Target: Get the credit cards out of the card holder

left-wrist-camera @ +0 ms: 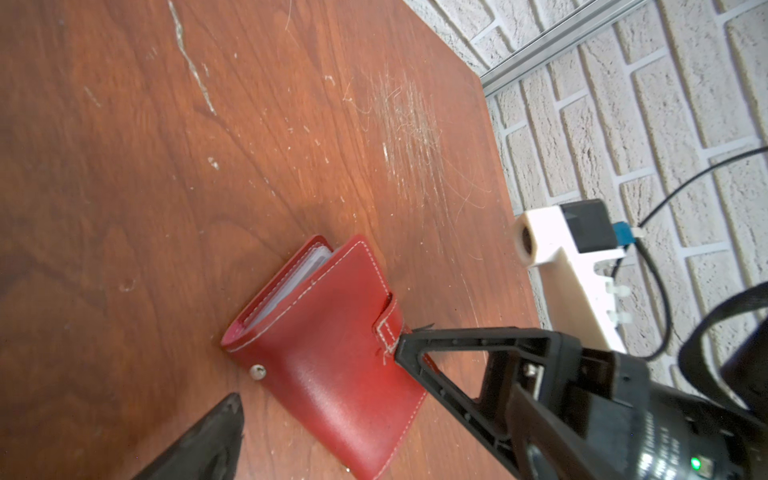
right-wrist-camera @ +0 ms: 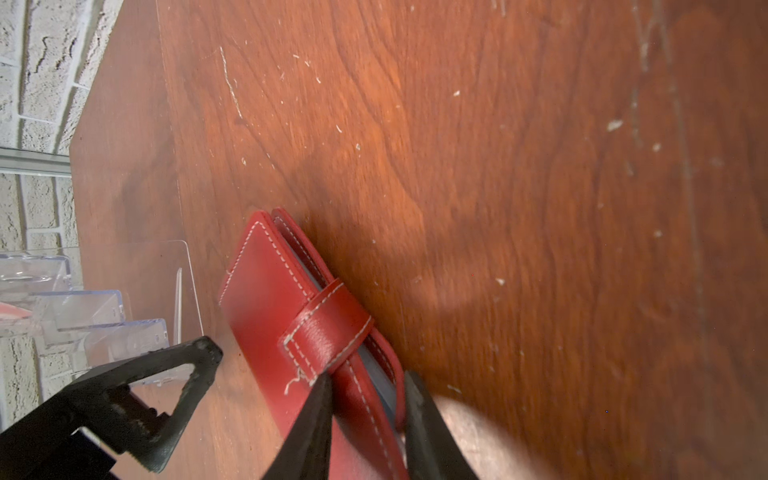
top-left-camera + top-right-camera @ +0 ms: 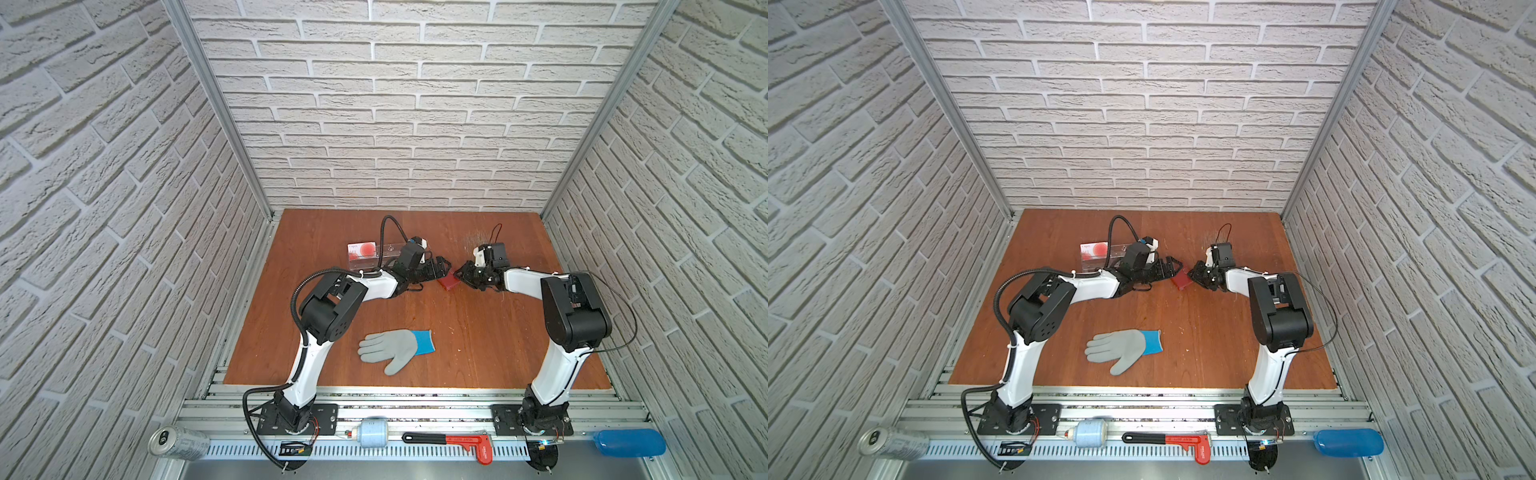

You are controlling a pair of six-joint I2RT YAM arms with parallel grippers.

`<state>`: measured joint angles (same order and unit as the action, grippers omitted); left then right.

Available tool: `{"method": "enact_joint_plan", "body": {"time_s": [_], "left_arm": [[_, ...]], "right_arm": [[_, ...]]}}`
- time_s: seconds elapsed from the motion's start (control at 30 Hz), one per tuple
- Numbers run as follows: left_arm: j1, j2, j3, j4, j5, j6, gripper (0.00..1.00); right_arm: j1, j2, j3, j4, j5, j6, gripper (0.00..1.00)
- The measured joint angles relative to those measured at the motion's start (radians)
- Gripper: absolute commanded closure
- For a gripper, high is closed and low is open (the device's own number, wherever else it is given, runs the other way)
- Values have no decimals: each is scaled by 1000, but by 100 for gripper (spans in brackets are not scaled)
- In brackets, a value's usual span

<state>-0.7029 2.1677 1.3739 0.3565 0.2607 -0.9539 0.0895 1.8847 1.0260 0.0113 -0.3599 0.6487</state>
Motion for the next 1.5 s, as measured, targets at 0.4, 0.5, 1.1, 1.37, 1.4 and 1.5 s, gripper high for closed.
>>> {"method": "enact_joint_plan", "body": {"time_s": [0.4,0.5,1.1,1.37,1.4,1.5], "left_arm": [[2,33,36,-28,19,-16,2],[3,33,45,-35,22,-17,2],[34,-2,48,-47,25,-10,2],[35,-7,48,-47,27,-8,2],[35,-7,48,-47,29,-8,2],[35,-9,38,-47,33,-8,2]], "right_arm": [[0,-1,-27,48,-36,10,94],[0,-1,-29,50,-44,10,94],[-5,-68,-39,-9,-93,85,94],[-10,-77,-40,-8,-109,99,94],[-10,-76,-40,-8,-109,97,94],[-10,-76,-40,-11,-109,79,83]]}}
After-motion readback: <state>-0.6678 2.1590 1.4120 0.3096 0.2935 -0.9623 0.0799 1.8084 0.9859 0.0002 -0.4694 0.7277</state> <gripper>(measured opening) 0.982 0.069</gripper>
